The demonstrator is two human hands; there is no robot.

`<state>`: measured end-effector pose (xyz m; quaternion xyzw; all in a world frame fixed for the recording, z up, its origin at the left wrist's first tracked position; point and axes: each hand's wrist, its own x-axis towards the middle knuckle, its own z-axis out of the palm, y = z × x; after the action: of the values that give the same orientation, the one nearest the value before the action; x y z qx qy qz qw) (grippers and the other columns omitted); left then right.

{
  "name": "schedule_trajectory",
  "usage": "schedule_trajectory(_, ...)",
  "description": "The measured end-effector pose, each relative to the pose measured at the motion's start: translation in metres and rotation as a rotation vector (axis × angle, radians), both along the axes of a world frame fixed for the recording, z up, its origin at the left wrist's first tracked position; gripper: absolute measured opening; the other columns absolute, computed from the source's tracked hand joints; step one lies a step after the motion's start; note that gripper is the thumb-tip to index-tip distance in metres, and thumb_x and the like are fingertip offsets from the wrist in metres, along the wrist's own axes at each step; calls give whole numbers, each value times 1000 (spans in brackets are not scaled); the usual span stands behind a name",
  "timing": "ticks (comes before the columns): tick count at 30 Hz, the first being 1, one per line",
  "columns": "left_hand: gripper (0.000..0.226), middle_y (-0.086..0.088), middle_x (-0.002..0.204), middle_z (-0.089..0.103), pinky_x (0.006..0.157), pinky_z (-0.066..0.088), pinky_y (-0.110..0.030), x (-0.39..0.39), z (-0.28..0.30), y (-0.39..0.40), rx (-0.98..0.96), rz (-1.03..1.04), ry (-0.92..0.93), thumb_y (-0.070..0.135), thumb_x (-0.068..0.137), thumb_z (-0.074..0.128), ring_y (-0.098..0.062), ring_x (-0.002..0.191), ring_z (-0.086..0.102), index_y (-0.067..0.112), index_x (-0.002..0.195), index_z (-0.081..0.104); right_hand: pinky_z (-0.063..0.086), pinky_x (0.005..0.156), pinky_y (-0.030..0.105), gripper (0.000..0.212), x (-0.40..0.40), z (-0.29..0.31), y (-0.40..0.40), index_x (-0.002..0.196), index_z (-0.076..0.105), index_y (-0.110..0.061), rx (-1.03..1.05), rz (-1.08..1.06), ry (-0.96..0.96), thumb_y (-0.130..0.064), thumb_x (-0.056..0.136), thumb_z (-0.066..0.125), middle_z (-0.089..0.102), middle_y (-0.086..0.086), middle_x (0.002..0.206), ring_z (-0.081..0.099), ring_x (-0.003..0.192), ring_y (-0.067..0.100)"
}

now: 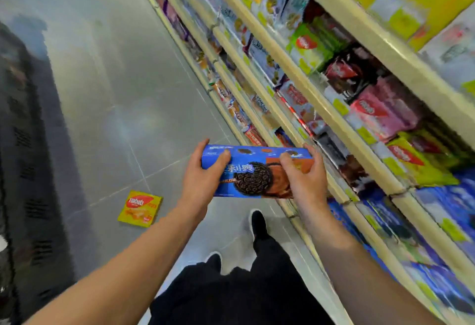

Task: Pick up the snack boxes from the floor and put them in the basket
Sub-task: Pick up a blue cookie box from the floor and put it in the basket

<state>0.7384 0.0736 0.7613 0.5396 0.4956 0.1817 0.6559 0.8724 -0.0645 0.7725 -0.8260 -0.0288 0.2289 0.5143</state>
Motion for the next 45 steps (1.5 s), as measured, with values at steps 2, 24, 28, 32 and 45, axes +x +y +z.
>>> schedule_trajectory(2, 58, 8, 113, 65, 75, 55, -17, -1, 12, -6, 12, -119, -38, 35, 85, 68, -2, 89, 67, 36, 138, 45, 49, 100, 40, 66, -20, 11, -23, 132, 46, -39, 24, -112, -26, -53, 73, 73, 56, -10, 121, 59, 109, 13)
schedule_trajectory(24, 56, 2, 111, 70, 68, 60, -33, -103, 79, -303, -241, -1239, -343, 24, 82, 74, -14, 88, 72, 39, 131, 51, 50, 100, 41, 71, -335, 78, -333, 123, 48, -42, 57, -1239, -399, -52, 61, 81, 67, -10, 109, 66, 101, 10)
schedule_trajectory(28, 47, 3, 113, 69, 76, 60, -40, -187, 88, -358, -239, -1390, -360, 26, 82, 74, -16, 90, 72, 48, 119, 54, 51, 97, 48, 78, -440, 86, -374, 126, 50, -41, 23, -1364, -447, -56, 56, 80, 68, -5, 114, 66, 106, 17)
schedule_trajectory(32, 56, 14, 123, 62, 89, 55, -42, -247, 99, -407, -194, -1497, -397, 47, 70, 78, -13, 102, 67, 52, 121, 55, 49, 99, 40, 68, -522, 105, -402, 131, 49, -32, -23, -1471, -473, -39, 72, 81, 64, 1, 116, 63, 103, 16)
schedule_trajectory(45, 54, 7, 115, 67, 93, 53, -43, -351, 114, -583, -165, -1883, -383, 44, 68, 79, -14, 100, 68, 52, 116, 55, 52, 97, 40, 71, -667, 98, -517, 131, 47, -33, -30, -1848, -512, -44, 69, 80, 61, -9, 118, 63, 104, 10)
